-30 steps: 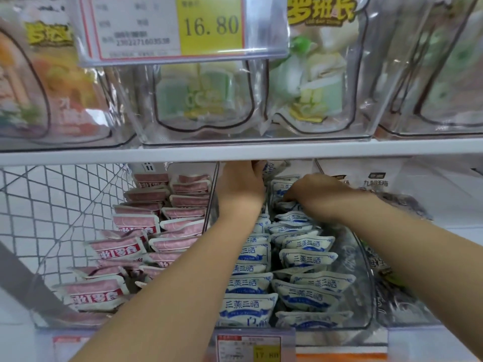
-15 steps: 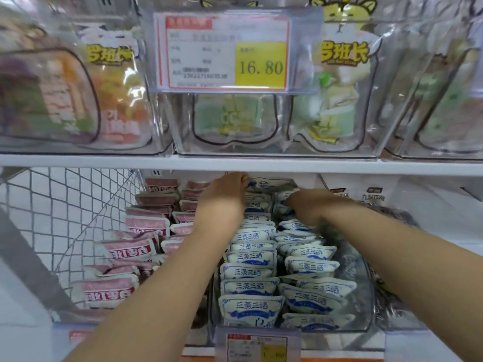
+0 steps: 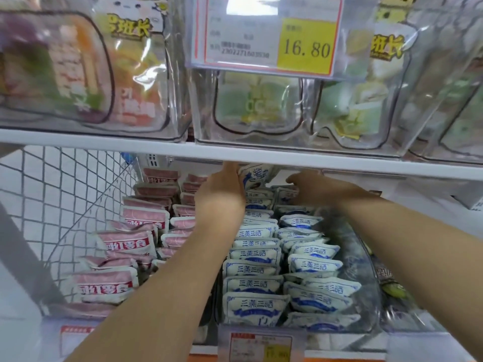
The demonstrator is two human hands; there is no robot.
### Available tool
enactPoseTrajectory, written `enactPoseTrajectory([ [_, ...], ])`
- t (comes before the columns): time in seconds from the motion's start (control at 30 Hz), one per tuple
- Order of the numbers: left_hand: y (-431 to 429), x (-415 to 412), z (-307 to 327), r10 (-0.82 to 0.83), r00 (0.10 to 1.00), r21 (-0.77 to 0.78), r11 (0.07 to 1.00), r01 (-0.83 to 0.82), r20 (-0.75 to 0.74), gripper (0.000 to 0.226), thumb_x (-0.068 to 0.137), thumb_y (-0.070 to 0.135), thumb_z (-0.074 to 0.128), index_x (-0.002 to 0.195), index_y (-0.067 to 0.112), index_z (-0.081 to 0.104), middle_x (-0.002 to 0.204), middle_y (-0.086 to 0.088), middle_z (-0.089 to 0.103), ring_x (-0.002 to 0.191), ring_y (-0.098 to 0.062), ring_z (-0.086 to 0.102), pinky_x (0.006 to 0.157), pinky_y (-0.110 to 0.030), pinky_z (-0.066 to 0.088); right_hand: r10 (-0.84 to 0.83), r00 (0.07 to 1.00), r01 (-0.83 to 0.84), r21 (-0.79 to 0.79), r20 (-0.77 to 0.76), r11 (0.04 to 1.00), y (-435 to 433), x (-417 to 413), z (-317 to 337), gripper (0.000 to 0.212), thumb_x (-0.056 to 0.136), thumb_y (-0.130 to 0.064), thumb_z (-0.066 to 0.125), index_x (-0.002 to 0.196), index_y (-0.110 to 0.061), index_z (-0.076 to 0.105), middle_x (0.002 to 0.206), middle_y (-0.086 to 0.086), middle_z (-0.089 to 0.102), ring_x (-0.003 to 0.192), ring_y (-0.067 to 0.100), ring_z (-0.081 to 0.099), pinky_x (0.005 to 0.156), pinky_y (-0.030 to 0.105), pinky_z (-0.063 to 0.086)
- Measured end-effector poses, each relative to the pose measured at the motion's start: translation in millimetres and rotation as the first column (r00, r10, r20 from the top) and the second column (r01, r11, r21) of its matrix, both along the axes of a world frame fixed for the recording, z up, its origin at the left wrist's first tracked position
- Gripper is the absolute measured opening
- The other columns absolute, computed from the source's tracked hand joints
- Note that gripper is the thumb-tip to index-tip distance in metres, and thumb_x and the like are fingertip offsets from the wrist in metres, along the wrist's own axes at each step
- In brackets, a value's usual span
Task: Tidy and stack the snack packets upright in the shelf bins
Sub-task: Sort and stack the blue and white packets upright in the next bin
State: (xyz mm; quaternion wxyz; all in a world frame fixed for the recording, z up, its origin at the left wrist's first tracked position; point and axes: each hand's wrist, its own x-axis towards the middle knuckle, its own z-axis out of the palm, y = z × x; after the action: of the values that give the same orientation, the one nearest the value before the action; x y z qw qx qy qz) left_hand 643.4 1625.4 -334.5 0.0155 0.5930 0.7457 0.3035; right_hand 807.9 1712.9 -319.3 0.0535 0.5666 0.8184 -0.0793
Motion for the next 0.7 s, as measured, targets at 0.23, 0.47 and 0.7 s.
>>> enactPoseTrajectory([
  [0.23,1,-1,-2,-0.016,0.999,0.020,1.000,0.017,-0.041,0.010,0.100,0.014,0.041,0.106,0.010,0.047,0.059,0.006,0.042,0.047,-0.009,0.039,0.040,-0.022,0.028,-0.015,0.999,0.016,-0.034,0.049,0.999,-2,-2,-5,0.048,0.085,-0.035,0.063,0.114,0.003,0.060,0.115,0.019,0.060,0.105,0.028,0.058,0.092,0.037,0.050],
  [0.47,0,1,-2,-0.031,0.998,0.016,0.999,0.032,-0.060,0.011,0.100,0.015,0.040,0.105,0.010,0.048,0.059,0.006,0.042,0.051,-0.016,0.045,0.049,-0.028,0.036,-0.037,0.999,0.038,-0.069,0.027,0.997,-6,-3,-1,0.050,0.084,-0.028,0.061,0.125,-0.003,0.047,0.120,0.012,0.057,0.104,0.023,0.057,0.090,0.035,0.051],
  [0.7,-1,2,1,-0.045,0.996,-0.030,0.999,0.043,-0.071,0.006,0.099,0.011,0.040,0.099,0.011,0.046,0.061,0.004,0.044,0.048,-0.010,0.039,0.048,-0.028,0.036,-0.061,0.997,0.064,-0.069,0.047,0.996,-17,-2,-1,0.030,0.090,-0.021,0.050,0.064,-0.005,0.051,0.066,0.003,0.049,0.056,0.014,0.044,0.052,0.023,0.036],
])
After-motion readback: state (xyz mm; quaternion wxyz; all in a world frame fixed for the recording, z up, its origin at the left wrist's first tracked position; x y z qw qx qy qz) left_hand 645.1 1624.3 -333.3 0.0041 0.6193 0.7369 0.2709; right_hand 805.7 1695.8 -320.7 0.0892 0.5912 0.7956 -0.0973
